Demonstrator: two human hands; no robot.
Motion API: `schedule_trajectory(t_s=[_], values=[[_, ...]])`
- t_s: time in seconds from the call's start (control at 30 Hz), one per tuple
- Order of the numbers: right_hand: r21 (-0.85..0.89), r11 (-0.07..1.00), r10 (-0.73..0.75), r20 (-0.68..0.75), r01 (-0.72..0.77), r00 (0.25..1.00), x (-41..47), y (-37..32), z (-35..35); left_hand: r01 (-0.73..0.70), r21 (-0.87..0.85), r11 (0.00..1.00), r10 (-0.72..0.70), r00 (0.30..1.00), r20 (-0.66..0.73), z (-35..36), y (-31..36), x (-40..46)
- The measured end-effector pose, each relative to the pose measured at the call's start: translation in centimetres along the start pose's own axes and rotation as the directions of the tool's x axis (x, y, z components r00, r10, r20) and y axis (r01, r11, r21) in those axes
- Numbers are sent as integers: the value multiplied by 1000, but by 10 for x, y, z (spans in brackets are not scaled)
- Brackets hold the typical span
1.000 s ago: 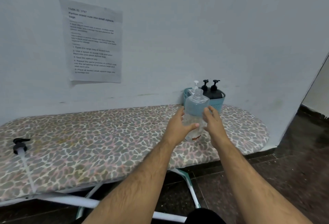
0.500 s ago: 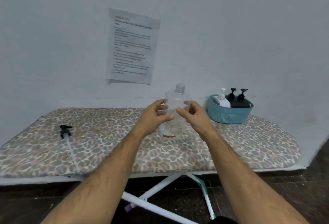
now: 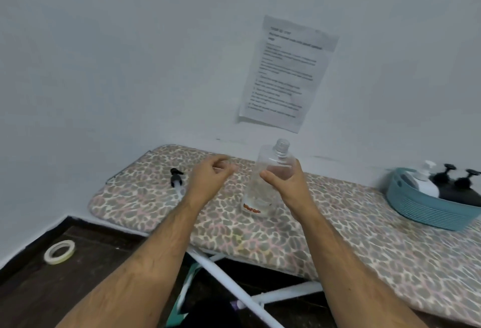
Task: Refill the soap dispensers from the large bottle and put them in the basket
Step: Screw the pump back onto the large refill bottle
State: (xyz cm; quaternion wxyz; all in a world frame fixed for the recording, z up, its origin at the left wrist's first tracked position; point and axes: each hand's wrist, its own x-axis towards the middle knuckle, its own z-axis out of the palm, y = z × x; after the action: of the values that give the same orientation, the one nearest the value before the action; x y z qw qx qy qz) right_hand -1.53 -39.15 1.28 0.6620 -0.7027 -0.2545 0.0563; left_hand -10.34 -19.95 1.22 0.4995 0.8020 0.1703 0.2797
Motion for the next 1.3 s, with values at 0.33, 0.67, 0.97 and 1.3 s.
schedule_trajectory(t_s=[0.33, 0.67, 0.97, 1.3], values=[[-23, 1000, -9, 18, 9, 1000, 8, 23, 23, 401, 504, 765, -219, 898, -382, -62, -67, 32], [-7, 1000, -27, 10, 27, 1000, 5, 28, 32, 525, 419, 741, -384, 843, -376, -56, -80, 49], [-16, 1000, -15, 25, 15, 1000, 4, 27, 31, 133, -283, 950, -229, 913, -338, -57, 2, 86], [-38, 999, -7, 65, 9, 998, 5, 26, 27, -144, -477, 867, -20, 947, -321, -48, 123, 111]])
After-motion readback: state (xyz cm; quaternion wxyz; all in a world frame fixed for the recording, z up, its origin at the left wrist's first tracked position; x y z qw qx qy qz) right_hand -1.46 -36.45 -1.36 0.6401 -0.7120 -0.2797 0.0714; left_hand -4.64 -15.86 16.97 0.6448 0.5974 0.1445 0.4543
